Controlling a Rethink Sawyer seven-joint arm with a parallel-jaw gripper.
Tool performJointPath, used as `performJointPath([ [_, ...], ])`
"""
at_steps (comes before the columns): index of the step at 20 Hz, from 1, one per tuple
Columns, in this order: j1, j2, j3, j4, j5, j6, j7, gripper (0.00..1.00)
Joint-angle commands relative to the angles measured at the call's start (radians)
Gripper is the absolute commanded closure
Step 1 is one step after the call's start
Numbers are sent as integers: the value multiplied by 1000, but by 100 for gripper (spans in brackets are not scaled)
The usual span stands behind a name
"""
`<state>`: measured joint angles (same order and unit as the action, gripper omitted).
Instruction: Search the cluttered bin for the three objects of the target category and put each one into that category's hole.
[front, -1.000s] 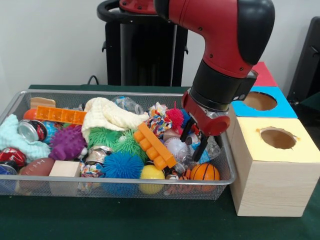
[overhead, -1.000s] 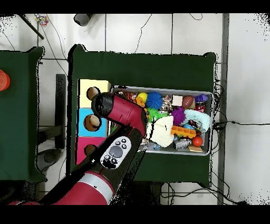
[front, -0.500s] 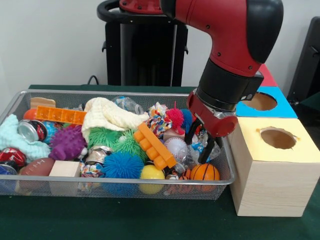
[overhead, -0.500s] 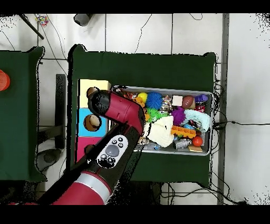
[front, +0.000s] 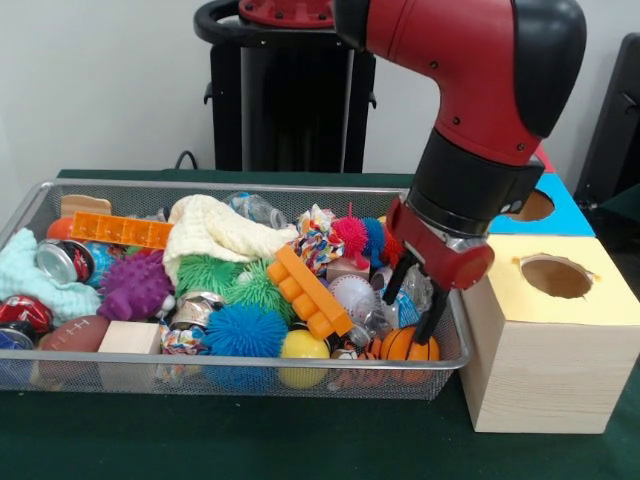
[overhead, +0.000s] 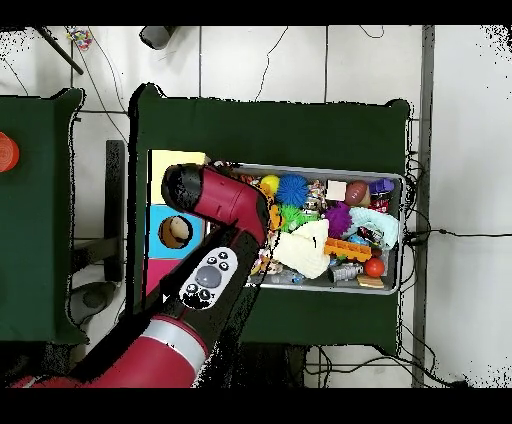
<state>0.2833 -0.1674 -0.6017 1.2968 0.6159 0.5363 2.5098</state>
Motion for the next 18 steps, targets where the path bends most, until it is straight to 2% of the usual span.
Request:
performJointPath([
  [1,-33,109,133,-57,62,2,259,0],
  [5,-39,95,168,-17,71,-60,221,0],
  [9,-53,52,208,66,60,-140,170,0],
  [18,-32,-50,215,222,23,-193,151,0],
])
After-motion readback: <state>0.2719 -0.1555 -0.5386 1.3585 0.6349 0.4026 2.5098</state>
